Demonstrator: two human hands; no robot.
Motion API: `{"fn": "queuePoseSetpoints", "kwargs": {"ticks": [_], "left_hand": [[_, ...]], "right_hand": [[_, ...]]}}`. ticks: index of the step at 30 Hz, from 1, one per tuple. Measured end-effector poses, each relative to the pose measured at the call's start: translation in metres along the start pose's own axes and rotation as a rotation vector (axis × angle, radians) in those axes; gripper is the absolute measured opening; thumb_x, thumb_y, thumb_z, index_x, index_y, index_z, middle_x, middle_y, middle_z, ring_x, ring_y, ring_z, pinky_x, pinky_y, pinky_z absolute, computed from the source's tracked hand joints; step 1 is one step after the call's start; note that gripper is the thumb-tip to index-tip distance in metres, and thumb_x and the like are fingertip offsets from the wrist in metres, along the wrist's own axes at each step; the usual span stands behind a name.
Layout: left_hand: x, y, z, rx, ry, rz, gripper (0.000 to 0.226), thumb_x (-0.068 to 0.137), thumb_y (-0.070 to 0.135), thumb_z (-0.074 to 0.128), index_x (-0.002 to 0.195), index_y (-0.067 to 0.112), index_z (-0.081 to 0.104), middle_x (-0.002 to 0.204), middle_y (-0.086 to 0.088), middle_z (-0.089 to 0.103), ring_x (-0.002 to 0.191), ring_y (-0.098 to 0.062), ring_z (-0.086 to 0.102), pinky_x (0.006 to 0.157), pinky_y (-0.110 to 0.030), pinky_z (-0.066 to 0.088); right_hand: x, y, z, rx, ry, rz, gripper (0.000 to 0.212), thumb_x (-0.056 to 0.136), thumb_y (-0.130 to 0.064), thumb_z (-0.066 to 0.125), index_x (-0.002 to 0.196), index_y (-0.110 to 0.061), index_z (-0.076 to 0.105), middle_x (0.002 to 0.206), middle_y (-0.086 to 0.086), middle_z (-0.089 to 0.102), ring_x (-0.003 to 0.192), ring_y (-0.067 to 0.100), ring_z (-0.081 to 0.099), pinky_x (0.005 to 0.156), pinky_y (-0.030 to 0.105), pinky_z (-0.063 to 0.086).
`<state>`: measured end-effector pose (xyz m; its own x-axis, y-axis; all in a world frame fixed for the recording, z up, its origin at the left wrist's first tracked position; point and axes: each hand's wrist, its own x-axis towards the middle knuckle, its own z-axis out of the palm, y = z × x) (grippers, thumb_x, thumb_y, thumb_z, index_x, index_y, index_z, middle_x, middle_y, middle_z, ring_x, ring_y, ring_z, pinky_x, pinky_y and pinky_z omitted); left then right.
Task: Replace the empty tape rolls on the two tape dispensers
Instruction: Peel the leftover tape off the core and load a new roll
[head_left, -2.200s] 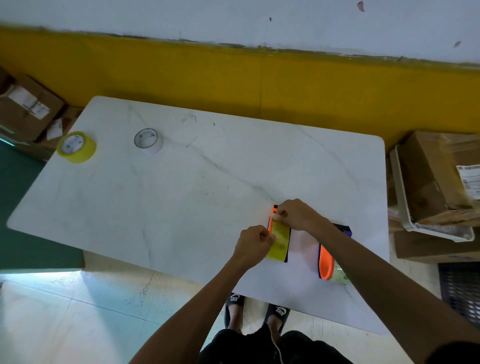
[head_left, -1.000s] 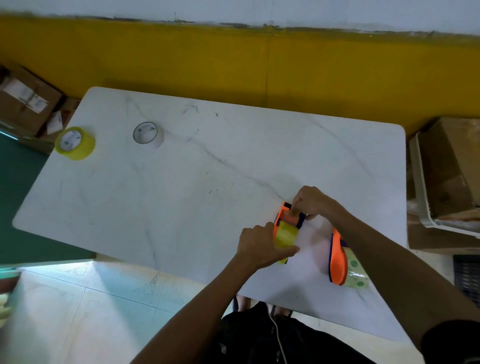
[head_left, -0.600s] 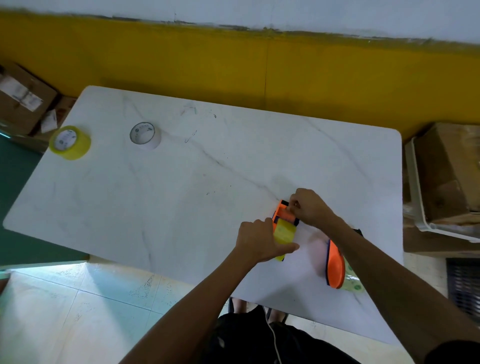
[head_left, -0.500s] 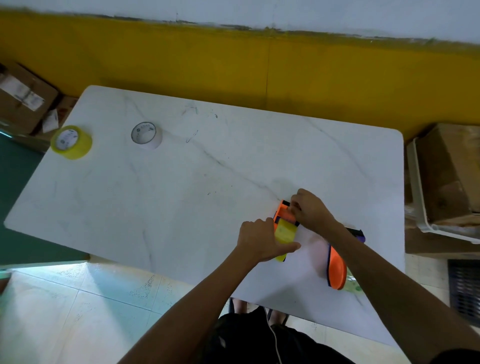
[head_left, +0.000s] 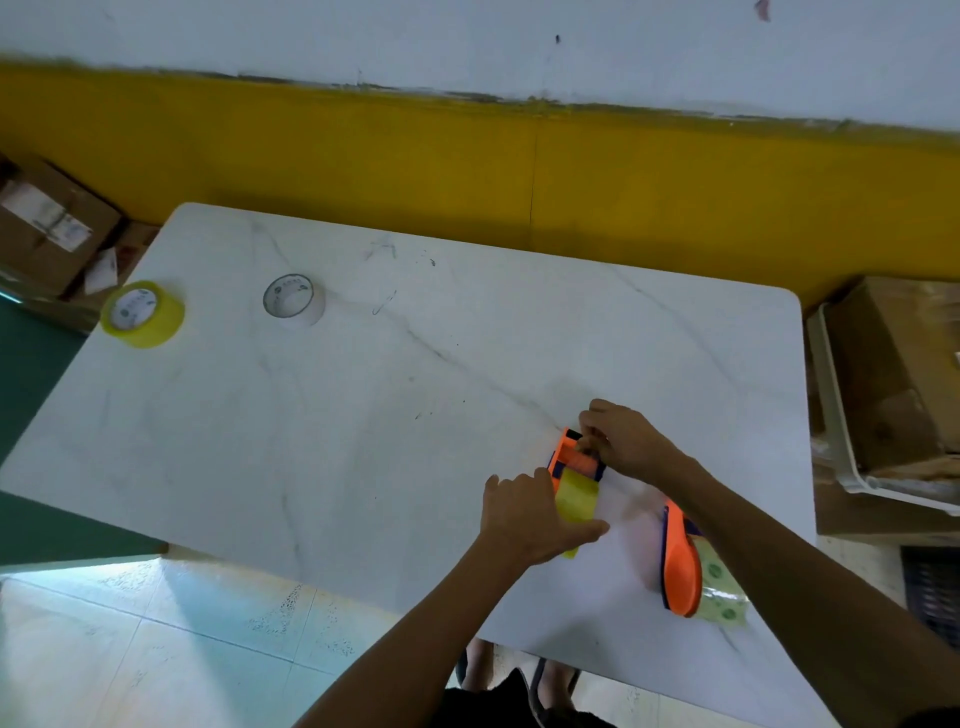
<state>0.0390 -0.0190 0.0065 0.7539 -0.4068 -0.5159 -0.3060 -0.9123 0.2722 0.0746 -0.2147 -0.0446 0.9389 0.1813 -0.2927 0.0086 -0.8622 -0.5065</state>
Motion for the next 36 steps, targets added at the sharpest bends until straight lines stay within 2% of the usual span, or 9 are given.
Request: {"fn": "queuePoseSetpoints", "kwargs": {"ticks": [6,10,18,22,24,29,32,34,36], "left_hand": [[0.003,0.0,-0.002,-0.022,0.001,-0.011,0.082,0.066,0.084,0.049,0.103,0.011,0.053,0.098,-0.007,0.066,0.091,-0.028,0.063,0.094,-0.048,0.042],[-0.002,0.001,0.003,-0.039,-0.061,-0.041,0.076,0.067,0.072,0.06,0.11,0.01,0.05,0.106,-0.009,0.064,0.098,-0.03,0.061,0.093,-0.045,0.041],[0.006,-0.001,0.0,0.036,-0.13,-0.081,0.086,0.064,0.05,0.071,0.13,0.005,0.037,0.108,-0.008,0.064,0.099,-0.03,0.063,0.095,-0.045,0.044],[0.004,-0.008,0.0,0.022,-0.118,-0.051,0.081,0.069,0.04,0.073,0.131,0.006,0.034,0.102,-0.007,0.066,0.086,-0.027,0.063,0.07,-0.032,0.042],[0.002,-0.01,0.001,-0.041,-0.097,-0.072,0.077,0.069,0.038,0.075,0.128,0.011,0.035,0.105,-0.005,0.065,0.088,-0.027,0.062,0.069,-0.031,0.042],[0.0,-0.017,0.005,-0.073,-0.064,-0.058,0.078,0.069,0.047,0.076,0.127,0.014,0.035,0.111,-0.002,0.065,0.098,-0.027,0.064,0.087,-0.036,0.048],[-0.001,-0.022,0.006,-0.044,-0.046,-0.055,0.089,0.07,0.061,0.068,0.136,0.014,0.03,0.115,0.001,0.066,0.107,-0.022,0.064,0.117,-0.046,0.025],[0.0,-0.021,0.004,-0.063,-0.02,-0.078,0.093,0.067,0.08,0.051,0.131,0.015,0.036,0.109,0.001,0.068,0.107,-0.021,0.064,0.118,-0.05,0.017],[0.002,-0.017,0.001,-0.095,-0.012,-0.124,0.095,0.066,0.089,0.035,0.124,0.014,0.043,0.104,-0.002,0.069,0.105,-0.023,0.064,0.116,-0.052,0.021]], "right_hand": [[-0.005,0.002,0.019,0.018,0.138,0.041,0.023,0.091,-0.009,0.053,0.071,-0.013,0.042,0.078,0.002,0.041,0.062,0.022,0.043,0.058,0.032,0.034],[-0.004,0.014,0.027,0.047,0.247,0.196,0.013,0.091,-0.002,0.048,0.078,0.0,0.048,0.082,0.009,0.041,0.066,0.037,0.051,0.058,0.041,0.042],[0.026,0.012,0.031,0.1,0.309,0.215,0.022,0.098,-0.016,0.045,0.083,-0.001,0.052,0.085,0.018,0.051,0.068,0.036,0.052,0.062,0.042,0.043],[0.034,0.018,0.021,0.088,0.288,0.178,0.022,0.097,-0.017,0.047,0.082,-0.003,0.052,0.079,0.013,0.053,0.067,0.031,0.052,0.062,0.039,0.042],[0.04,0.019,0.02,0.091,0.3,0.18,0.021,0.097,-0.016,0.047,0.081,-0.004,0.053,0.077,0.009,0.05,0.066,0.03,0.051,0.061,0.038,0.041],[0.049,0.019,0.024,0.02,0.308,0.229,0.022,0.098,-0.019,0.043,0.085,-0.004,0.054,0.078,0.005,0.047,0.064,0.025,0.047,0.057,0.036,0.04],[0.052,0.021,0.026,-0.006,0.332,0.256,0.023,0.099,-0.021,0.042,0.088,-0.005,0.055,0.083,0.009,0.049,0.063,0.024,0.045,0.055,0.034,0.041],[0.054,0.023,0.024,-0.001,0.35,0.267,0.022,0.099,-0.021,0.042,0.089,-0.006,0.055,0.085,0.01,0.051,0.063,0.025,0.046,0.056,0.034,0.041],[0.057,0.025,0.021,-0.007,0.35,0.26,0.022,0.098,-0.02,0.042,0.089,-0.006,0.057,0.086,0.011,0.053,0.064,0.027,0.05,0.056,0.033,0.041]]}}
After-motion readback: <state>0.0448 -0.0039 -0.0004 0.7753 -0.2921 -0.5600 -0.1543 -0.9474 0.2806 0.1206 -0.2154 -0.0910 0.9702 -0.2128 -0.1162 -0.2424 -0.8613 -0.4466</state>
